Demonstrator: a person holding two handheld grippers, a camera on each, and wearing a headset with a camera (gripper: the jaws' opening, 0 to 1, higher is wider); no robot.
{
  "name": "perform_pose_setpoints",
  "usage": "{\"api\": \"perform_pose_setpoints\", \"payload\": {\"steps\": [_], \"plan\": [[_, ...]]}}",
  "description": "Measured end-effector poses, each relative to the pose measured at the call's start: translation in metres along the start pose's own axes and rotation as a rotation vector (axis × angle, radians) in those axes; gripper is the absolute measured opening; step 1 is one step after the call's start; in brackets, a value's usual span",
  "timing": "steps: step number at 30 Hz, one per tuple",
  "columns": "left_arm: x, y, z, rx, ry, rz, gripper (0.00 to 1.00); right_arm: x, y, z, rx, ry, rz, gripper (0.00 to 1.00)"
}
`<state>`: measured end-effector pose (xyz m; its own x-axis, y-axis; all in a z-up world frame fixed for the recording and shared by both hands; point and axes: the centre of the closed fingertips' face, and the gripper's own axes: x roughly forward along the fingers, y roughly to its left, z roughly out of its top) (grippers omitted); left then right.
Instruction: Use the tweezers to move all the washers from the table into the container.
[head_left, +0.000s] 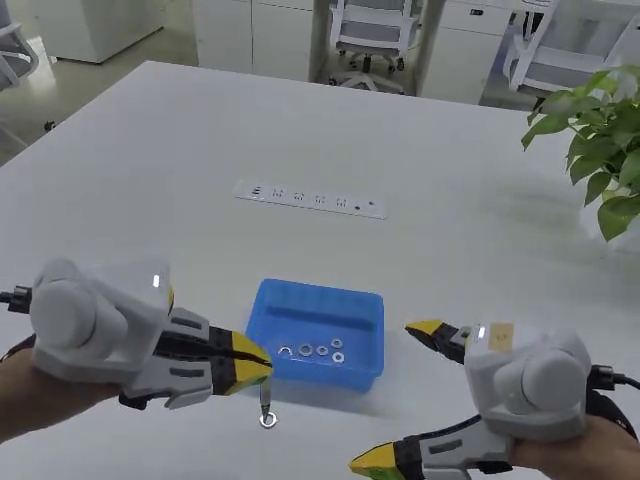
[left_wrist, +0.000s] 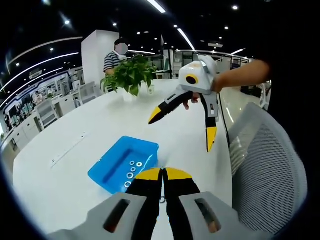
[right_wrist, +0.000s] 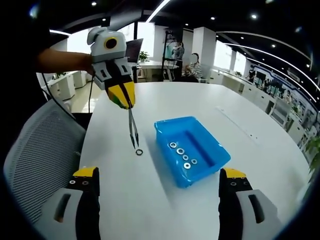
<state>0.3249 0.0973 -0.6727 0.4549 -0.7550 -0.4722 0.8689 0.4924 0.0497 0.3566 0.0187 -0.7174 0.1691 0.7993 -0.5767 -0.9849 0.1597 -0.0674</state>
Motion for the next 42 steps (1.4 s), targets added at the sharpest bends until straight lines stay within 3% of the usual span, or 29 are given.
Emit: {"api": "perform_pose_setpoints", "payload": {"steps": [14,31,42], "plan": [[0.003,0.003,-0.013,-0.024,0.002,-0.003,0.05,0.003,0.006,-0.005,0.001,0.008,0.016,1.00],[0.010,0.004,-0.015,-0.019,-0.003,-0.013,0.05,0.004,0.009,-0.010,0.008,0.018,0.028,0.99],[0.012,0.000,-0.015,0.046,0.037,-0.063,0.05,0.009,0.017,-0.005,-0.033,0.000,0.094,0.87]]}}
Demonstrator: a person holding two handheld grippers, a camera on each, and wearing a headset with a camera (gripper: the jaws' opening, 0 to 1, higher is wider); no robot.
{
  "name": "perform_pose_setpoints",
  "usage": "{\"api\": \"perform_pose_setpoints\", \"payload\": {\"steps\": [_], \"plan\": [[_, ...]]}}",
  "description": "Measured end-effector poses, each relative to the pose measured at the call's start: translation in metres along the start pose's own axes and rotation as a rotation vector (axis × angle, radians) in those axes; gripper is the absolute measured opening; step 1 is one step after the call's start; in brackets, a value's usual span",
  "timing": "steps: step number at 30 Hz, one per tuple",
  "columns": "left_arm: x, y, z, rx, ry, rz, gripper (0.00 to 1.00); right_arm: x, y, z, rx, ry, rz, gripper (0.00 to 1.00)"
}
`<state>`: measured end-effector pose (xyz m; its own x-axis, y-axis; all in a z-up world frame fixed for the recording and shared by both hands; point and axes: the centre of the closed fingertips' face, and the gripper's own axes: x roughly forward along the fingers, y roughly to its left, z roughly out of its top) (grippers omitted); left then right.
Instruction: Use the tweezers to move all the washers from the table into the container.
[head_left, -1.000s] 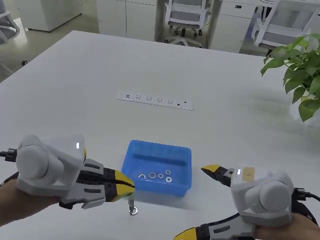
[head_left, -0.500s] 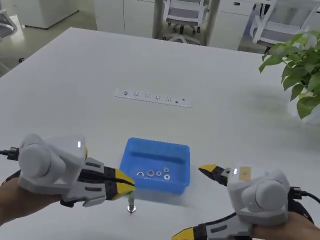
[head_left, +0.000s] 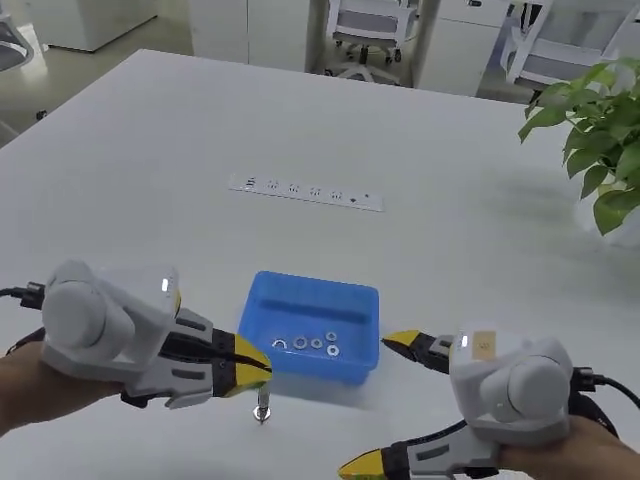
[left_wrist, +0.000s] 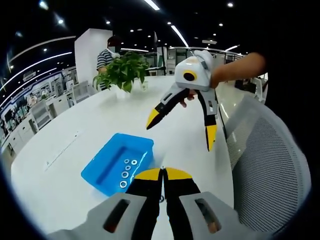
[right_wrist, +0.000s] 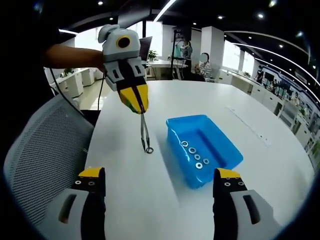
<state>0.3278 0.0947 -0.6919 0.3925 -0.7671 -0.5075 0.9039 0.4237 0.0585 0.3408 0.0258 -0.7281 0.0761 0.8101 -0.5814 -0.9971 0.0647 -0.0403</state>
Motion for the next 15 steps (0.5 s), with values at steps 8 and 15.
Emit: {"api": "perform_pose_setpoints", "payload": {"steps": [8,15], "plan": [[0.000,-0.001,0.001,0.032,0.036,-0.030,0.05,0.013,0.007,0.005,-0.071,-0.001,0.075,0.71],[0.000,-0.003,0.002,0.043,0.057,-0.047,0.05,0.024,0.011,0.012,-0.109,-0.004,0.128,0.61]]}}
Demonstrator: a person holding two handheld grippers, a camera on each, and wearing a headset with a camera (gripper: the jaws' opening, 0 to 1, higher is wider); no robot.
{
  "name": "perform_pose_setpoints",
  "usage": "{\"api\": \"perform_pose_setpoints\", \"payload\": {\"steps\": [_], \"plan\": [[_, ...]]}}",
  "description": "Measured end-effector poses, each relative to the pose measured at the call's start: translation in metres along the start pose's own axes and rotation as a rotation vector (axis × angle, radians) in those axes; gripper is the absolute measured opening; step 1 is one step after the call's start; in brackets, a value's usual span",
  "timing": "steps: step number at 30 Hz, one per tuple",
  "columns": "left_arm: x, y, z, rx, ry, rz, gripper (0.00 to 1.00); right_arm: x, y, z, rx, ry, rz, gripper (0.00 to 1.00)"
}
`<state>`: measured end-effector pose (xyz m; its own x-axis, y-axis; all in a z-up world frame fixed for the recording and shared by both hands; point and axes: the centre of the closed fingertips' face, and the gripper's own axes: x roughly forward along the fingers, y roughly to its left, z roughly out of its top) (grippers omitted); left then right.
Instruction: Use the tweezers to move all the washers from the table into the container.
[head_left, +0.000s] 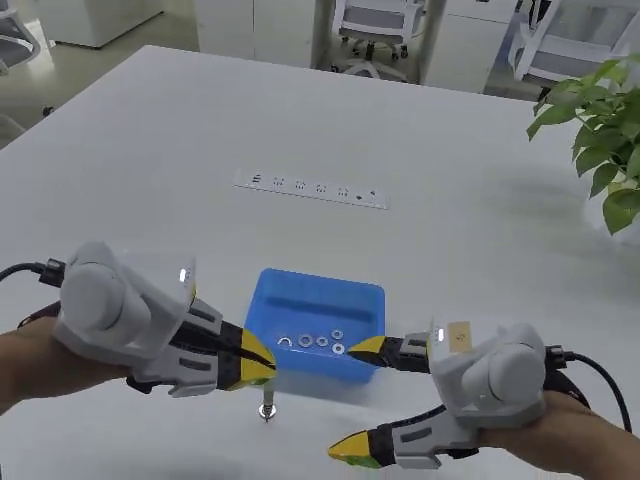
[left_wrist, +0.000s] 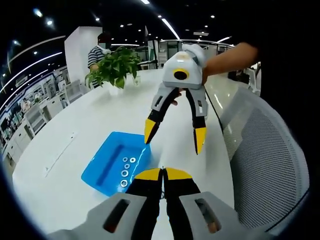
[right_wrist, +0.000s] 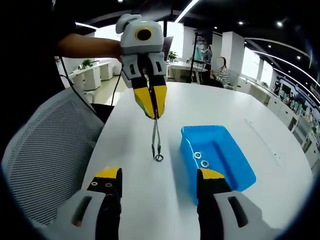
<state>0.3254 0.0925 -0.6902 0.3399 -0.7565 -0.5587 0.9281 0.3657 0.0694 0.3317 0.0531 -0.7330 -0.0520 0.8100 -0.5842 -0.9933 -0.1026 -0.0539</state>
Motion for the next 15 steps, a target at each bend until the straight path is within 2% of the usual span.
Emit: {"api": "perform_pose_setpoints", "payload": {"steps": [15], "plan": [[0.000,0.001,-0.001,-0.011,0.006,-0.010,0.05,0.030,0.001,0.006,-0.087,0.012,0.089,0.36]]}}
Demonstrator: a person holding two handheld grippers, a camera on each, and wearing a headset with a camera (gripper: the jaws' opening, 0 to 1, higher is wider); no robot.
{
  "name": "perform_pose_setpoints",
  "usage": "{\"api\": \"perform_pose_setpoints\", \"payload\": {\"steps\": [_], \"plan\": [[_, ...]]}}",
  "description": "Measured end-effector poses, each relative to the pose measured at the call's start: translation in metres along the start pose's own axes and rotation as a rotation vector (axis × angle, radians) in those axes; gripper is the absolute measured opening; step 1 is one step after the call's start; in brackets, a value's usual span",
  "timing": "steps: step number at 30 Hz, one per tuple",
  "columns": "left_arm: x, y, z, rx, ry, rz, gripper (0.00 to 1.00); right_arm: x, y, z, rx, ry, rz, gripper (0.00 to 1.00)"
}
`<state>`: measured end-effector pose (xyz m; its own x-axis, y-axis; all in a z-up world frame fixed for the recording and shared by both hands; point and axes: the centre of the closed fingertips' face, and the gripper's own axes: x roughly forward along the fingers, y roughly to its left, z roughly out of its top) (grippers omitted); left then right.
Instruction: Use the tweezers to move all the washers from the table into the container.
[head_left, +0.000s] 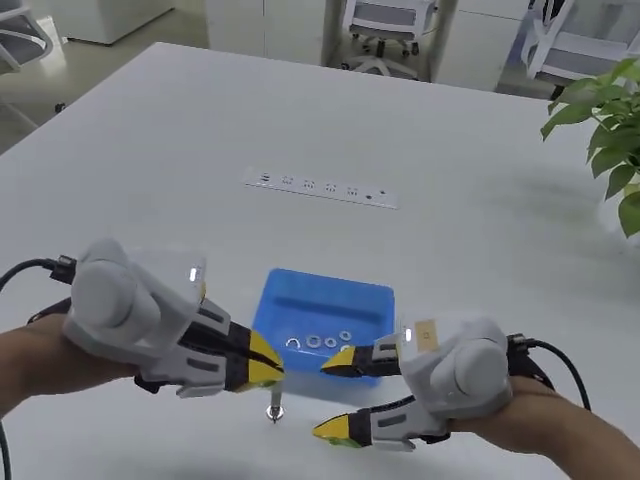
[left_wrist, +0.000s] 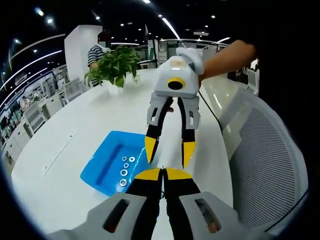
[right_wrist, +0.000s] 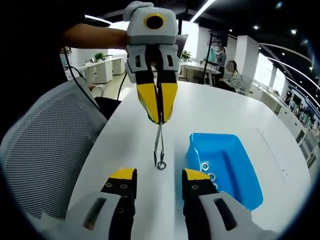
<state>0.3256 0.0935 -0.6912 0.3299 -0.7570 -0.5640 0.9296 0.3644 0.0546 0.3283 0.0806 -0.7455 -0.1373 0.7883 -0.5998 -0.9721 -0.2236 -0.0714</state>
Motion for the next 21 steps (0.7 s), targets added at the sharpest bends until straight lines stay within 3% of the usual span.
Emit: {"api": "perform_pose_setpoints", "payload": {"steps": [13,21], "plan": [[0.001,0.000,0.000,-0.005,0.004,-0.008,0.05,0.027,0.001,0.004,-0.075,0.022,0.069,0.28],[0.001,0.001,-0.001,-0.004,0.011,-0.012,0.05,0.038,0.001,0.009,-0.071,0.010,0.090,0.19]]}}
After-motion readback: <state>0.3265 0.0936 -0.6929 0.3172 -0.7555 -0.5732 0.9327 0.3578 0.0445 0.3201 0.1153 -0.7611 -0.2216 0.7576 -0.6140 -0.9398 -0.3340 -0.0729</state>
